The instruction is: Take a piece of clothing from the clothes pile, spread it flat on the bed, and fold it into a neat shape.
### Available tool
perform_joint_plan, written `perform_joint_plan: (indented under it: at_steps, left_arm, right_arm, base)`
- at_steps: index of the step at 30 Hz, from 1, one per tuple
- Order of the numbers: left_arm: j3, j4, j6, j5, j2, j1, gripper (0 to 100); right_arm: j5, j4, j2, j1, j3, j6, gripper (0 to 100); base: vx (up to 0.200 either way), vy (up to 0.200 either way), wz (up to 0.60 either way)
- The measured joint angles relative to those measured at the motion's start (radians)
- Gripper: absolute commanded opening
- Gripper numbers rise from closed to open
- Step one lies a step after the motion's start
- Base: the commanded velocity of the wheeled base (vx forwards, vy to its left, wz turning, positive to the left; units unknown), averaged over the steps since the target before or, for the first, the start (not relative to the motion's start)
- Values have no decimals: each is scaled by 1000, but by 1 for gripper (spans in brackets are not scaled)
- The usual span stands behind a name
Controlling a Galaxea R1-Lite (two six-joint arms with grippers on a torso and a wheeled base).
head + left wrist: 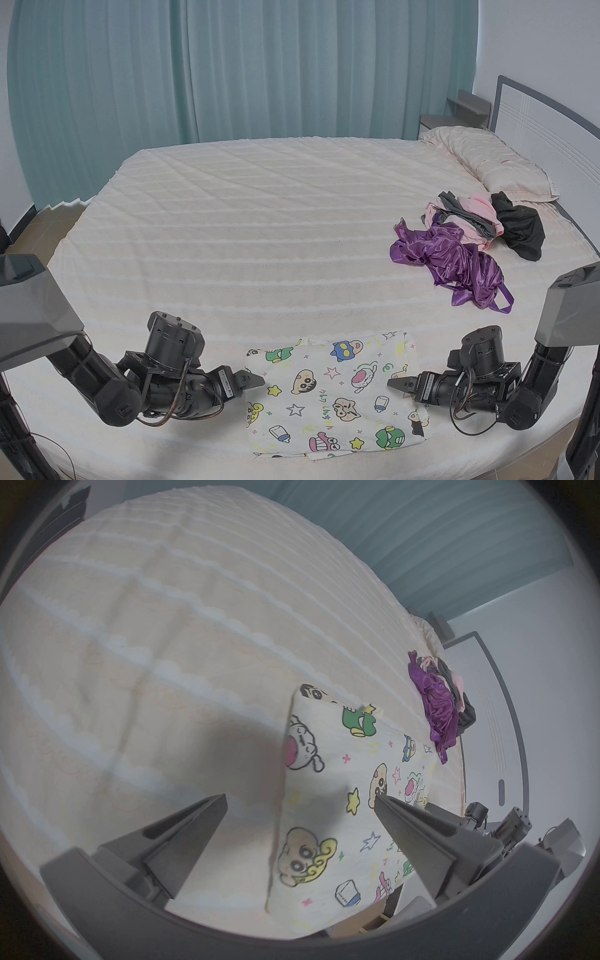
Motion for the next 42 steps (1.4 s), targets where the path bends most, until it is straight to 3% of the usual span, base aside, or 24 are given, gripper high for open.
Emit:
perform_joint_plan:
  at_steps: [6, 19, 20, 29, 42]
  left_arm:
    - [-49, -90, 7, -6, 77, -38, 100]
    - [-117, -99, 8, -21, 179, -80, 100]
    - [-117, -99, 8, -21, 181, -81, 0]
    - [-100, -107, -4, -24, 187, -94, 0]
    - [-64, -107, -78, -15, 139, -110, 0]
  right_arm:
    - [51, -22, 36, 0, -22, 0, 100]
    - [84, -132, 118, 20, -29, 20, 100]
    - [90, -133, 121, 21, -29, 21, 0]
    - [154, -148, 132, 32, -24, 106, 0]
    - [170, -377, 161, 33, 68, 161, 0]
  base:
    - [0, 0, 0]
    - [0, 0, 0]
    - [0, 0, 0]
    - [0, 0, 0]
    - [0, 0, 0]
